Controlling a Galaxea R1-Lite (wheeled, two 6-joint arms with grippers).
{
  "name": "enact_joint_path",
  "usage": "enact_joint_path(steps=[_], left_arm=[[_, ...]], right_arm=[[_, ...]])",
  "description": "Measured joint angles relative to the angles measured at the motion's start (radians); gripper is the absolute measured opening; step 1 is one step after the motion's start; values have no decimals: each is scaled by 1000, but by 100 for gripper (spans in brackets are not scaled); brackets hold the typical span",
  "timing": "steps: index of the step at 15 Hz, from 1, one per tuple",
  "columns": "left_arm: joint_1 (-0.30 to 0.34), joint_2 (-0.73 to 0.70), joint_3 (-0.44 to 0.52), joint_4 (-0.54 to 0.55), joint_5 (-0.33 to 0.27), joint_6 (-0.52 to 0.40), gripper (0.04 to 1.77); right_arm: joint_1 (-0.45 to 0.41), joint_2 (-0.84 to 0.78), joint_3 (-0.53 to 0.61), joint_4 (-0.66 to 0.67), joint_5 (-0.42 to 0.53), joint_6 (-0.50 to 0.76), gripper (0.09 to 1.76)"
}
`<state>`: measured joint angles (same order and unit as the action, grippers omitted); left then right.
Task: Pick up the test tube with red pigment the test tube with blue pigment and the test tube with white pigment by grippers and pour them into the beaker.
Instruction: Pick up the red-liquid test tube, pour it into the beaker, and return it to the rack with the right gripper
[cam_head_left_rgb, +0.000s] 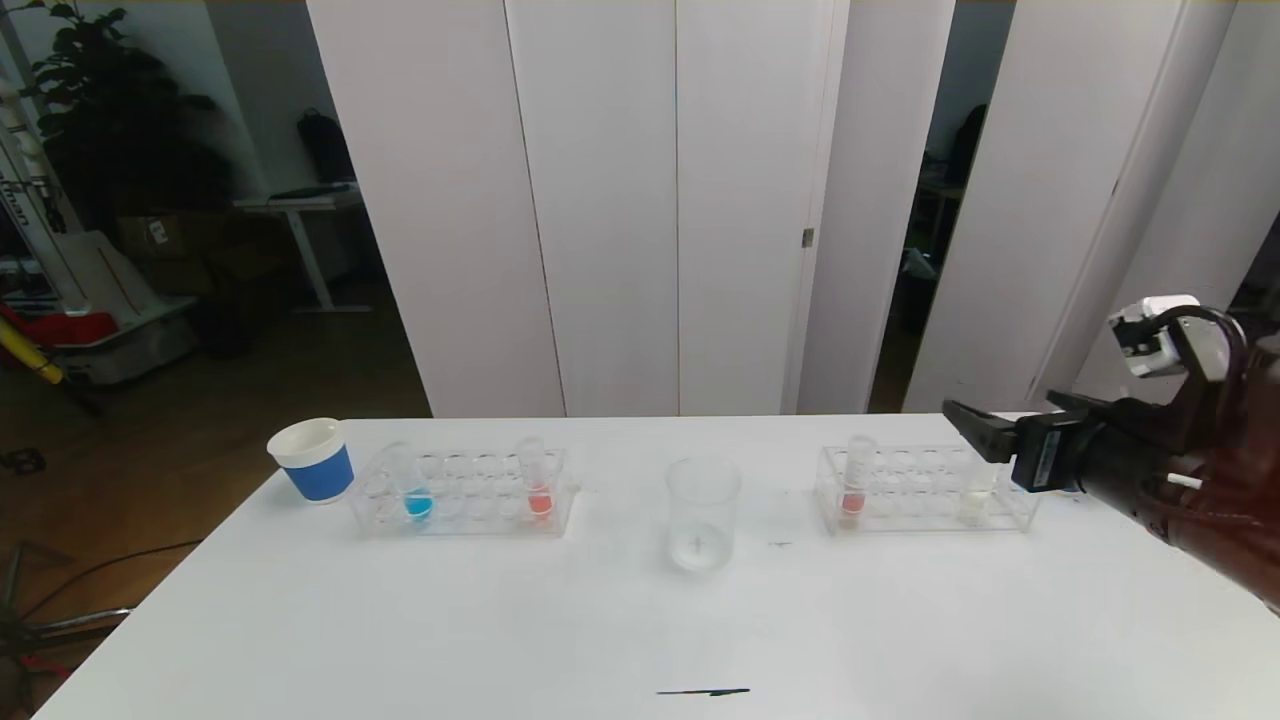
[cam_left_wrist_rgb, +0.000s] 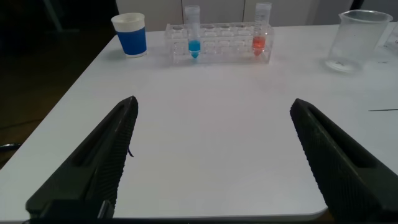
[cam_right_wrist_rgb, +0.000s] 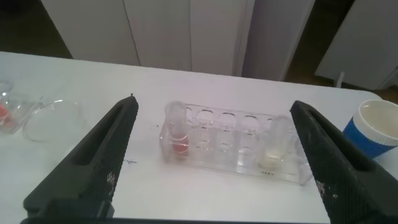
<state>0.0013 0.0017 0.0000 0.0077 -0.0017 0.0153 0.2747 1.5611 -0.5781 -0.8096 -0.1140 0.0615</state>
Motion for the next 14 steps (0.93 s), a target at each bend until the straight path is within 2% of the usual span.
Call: enact_joint_path(steps=[4,8,10,14], left_arm=[[0,0,0,0,0,0,175],[0,0,0,0,0,0,175],[0,0,0,0,0,0,175],[0,0,0,0,0,0,175]], right_arm=[[113,119,110,-213,-201,69,175],[168,253,149,-347,-274,71,175],[176,313,123,-356,-293,71,175],[174,441,0,-361,-305,69,175]])
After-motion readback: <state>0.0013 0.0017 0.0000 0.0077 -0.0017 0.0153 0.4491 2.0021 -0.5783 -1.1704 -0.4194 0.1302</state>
